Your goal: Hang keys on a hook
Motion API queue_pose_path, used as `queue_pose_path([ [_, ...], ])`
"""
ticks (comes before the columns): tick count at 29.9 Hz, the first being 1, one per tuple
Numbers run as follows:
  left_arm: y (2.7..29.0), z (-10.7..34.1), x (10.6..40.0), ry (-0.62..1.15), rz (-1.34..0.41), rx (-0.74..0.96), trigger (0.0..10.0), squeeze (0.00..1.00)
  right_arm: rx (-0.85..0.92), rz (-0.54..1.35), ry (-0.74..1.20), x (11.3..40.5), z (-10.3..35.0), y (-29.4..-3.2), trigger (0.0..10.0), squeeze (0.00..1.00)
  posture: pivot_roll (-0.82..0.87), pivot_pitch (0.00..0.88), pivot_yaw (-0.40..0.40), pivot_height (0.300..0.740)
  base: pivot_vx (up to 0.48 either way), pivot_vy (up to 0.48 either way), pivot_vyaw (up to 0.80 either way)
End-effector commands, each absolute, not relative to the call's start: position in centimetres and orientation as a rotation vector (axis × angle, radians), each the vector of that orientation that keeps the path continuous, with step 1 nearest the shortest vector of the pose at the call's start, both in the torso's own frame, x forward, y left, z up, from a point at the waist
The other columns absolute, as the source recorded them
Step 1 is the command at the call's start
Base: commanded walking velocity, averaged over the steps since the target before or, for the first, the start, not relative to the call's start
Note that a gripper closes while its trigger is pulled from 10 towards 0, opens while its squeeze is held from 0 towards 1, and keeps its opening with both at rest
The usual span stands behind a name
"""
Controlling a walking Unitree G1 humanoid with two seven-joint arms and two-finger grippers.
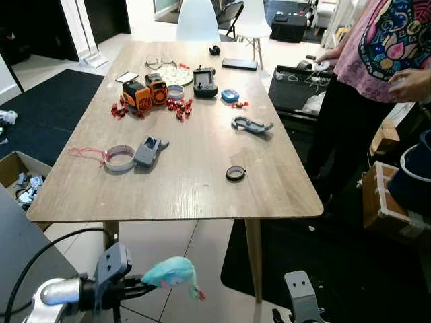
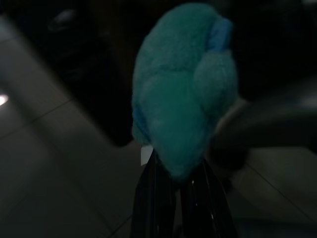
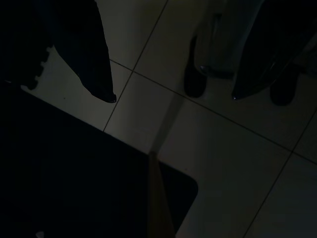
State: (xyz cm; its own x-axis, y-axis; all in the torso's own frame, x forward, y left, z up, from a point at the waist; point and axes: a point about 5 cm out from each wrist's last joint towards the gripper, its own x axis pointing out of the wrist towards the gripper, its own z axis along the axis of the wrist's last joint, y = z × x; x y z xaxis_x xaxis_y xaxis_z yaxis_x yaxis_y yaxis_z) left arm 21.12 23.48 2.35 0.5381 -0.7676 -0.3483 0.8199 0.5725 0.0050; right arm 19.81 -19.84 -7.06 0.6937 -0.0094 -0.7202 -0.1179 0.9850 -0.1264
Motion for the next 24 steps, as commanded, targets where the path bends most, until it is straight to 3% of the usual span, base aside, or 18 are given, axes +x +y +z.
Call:
queue_pose_path([
  [1, 23.5, 1.1, 20.5, 0.340, -0.840, 0.143, 0.0, 0.00, -0.162, 0.062, 0.825, 19.3, -7.4, -19.7, 10.0, 0.00, 0.02, 0.087, -0.013, 0.740, 0.000, 0.000, 0.00],
  [2, 23.5, 1.1, 20.5, 0.340, -0.840, 0.143, 0.0, 0.00, -0.162, 0.062, 0.825, 19.3, -7.4, -19.7, 10.0, 0.00, 0.02, 0.087, -0.013, 0.740, 0.000, 0.000, 0.00],
  [5, 23.8, -2.2, 18.7, 0.408, -0.463, 0.007, 0.0, 0.00, -0.153, 0.060, 0.839, 18.9, -7.6, -19.5, 10.0, 0.00, 0.02, 0.084, -0.005, 0.740, 0.000, 0.000, 0.00],
  [10, 23.9, -3.5, 17.6, 0.458, -0.315, -0.035, 0.0, 0.00, -0.145, 0.061, 0.849, 18.7, -7.8, -19.4, 10.0, 0.00, 0.02, 0.081, -0.005, 0.740, 0.000, 0.000, 0.00],
  [11, 23.8, -4.3, 16.9, 0.497, -0.260, -0.050, 6.0, 0.00, -0.144, 0.064, 0.855, 18.5, -7.9, -19.4, 10.0, 0.00, 0.02, 0.079, -0.005, 0.740, 0.000, 0.000, 0.00],
  [12, 23.8, -4.9, 16.4, 0.524, -0.224, -0.054, 6.0, 0.00, -0.143, 0.066, 0.858, 18.4, -7.9, -19.4, 10.0, 0.00, 0.02, 0.079, -0.005, 0.740, 0.000, 0.000, 0.00],
  [13, 23.9, -5.3, 16.0, 0.544, -0.150, -0.077, 10.0, 0.00, -0.140, 0.079, 0.866, 18.3, -8.0, -19.3, 10.0, 0.00, 0.02, 0.077, -0.006, 0.740, 0.000, 0.000, 0.00],
  [16, 24.7, -6.3, 15.7, 0.628, 0.118, -0.082, 10.0, 0.00, -0.118, 0.089, 0.884, 18.0, -8.2, -19.1, 10.0, 0.00, 0.02, 0.073, -0.006, 0.740, 0.000, 0.000, 0.00],
  [18, 24.9, -6.5, 15.7, 0.648, 0.164, -0.074, 10.0, 0.00, -0.115, 0.085, 0.884, 18.0, -8.2, -19.1, 10.0, 0.00, 0.02, 0.073, -0.006, 0.740, 0.000, 0.000, 0.00],
  [24, 23.0, -6.2, 17.3, 0.600, 0.048, -0.037, 10.0, 0.00, -0.176, 0.116, 0.883, 18.0, -8.1, -19.2, 10.0, 0.00, 0.03, 0.061, -0.004, 0.740, 0.000, 0.000, 0.00],
])
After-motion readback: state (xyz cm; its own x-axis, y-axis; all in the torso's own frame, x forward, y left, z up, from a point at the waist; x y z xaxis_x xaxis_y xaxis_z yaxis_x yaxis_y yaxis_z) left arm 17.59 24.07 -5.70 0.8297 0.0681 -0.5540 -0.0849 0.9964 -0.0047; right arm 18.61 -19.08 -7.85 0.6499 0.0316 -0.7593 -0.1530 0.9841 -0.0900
